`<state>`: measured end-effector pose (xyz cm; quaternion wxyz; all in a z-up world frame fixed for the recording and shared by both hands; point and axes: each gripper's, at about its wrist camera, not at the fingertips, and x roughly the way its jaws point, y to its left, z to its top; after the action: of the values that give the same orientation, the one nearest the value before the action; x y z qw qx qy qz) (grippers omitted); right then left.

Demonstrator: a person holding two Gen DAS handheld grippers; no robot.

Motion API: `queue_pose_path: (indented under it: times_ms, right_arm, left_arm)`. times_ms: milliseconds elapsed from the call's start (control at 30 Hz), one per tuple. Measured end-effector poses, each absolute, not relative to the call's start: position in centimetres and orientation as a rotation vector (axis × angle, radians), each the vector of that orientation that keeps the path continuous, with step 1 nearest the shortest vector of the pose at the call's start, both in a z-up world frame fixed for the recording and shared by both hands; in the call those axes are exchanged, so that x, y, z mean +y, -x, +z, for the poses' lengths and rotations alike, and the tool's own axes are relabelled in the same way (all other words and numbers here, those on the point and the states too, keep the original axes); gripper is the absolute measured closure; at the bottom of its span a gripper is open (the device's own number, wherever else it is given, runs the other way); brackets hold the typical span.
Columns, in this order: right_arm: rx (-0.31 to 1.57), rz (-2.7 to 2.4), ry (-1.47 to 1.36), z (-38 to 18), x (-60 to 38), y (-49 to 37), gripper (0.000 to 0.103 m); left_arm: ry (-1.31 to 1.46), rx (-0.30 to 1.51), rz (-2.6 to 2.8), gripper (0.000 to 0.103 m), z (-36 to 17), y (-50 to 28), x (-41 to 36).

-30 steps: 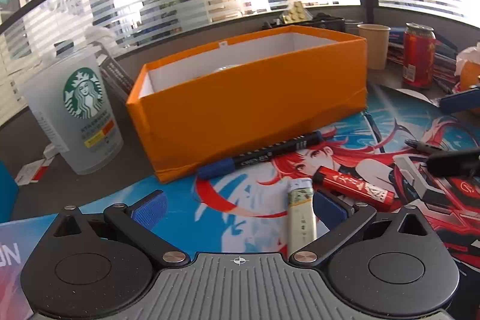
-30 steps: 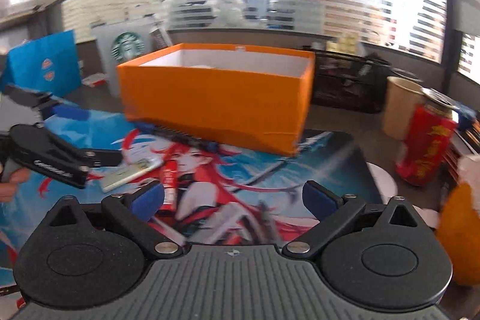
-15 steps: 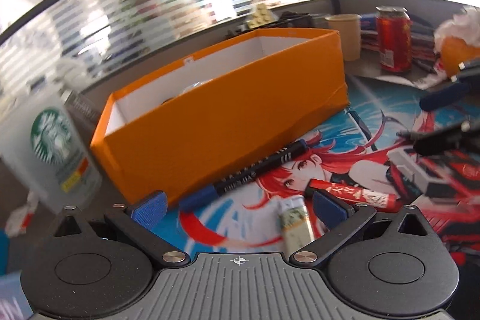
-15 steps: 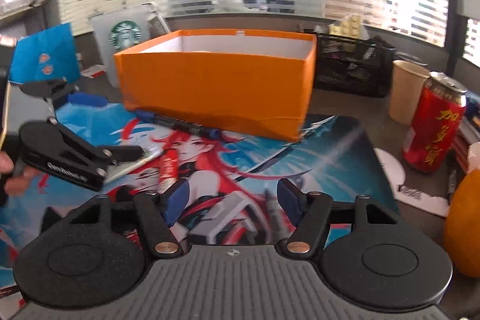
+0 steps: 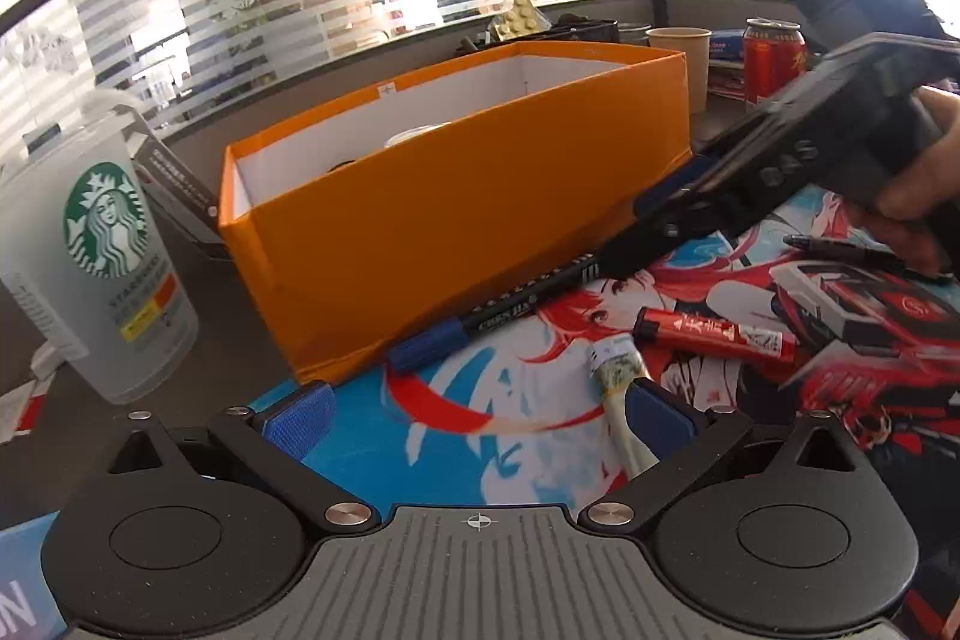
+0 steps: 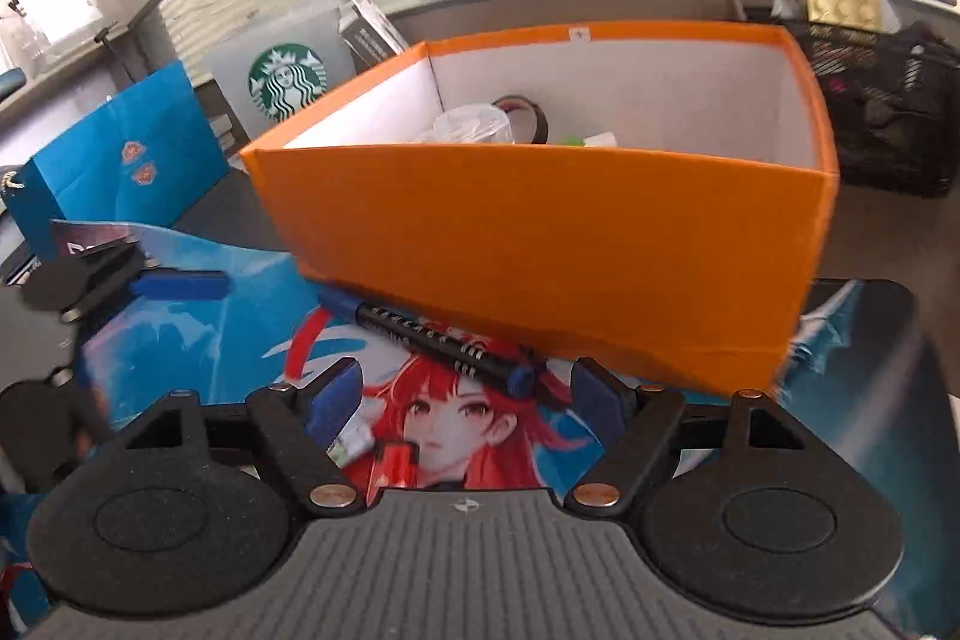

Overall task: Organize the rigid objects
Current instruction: 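Grasp the black marker with the right tool while the left tool grasps the blue-capped marker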

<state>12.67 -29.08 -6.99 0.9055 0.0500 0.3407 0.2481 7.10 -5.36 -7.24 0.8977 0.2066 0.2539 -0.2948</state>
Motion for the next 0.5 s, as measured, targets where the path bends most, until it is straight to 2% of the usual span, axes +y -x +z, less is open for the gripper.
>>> queue_pose_path:
  times_ms: [500]
  right_arm:
    - [0.808, 0.738, -0.037, -7.6, -17.5, -14.6, 0.024]
  left_arm:
    - [-0.283, 0.636, -0.405, 0.000, -7.2, -6.9, 3.1]
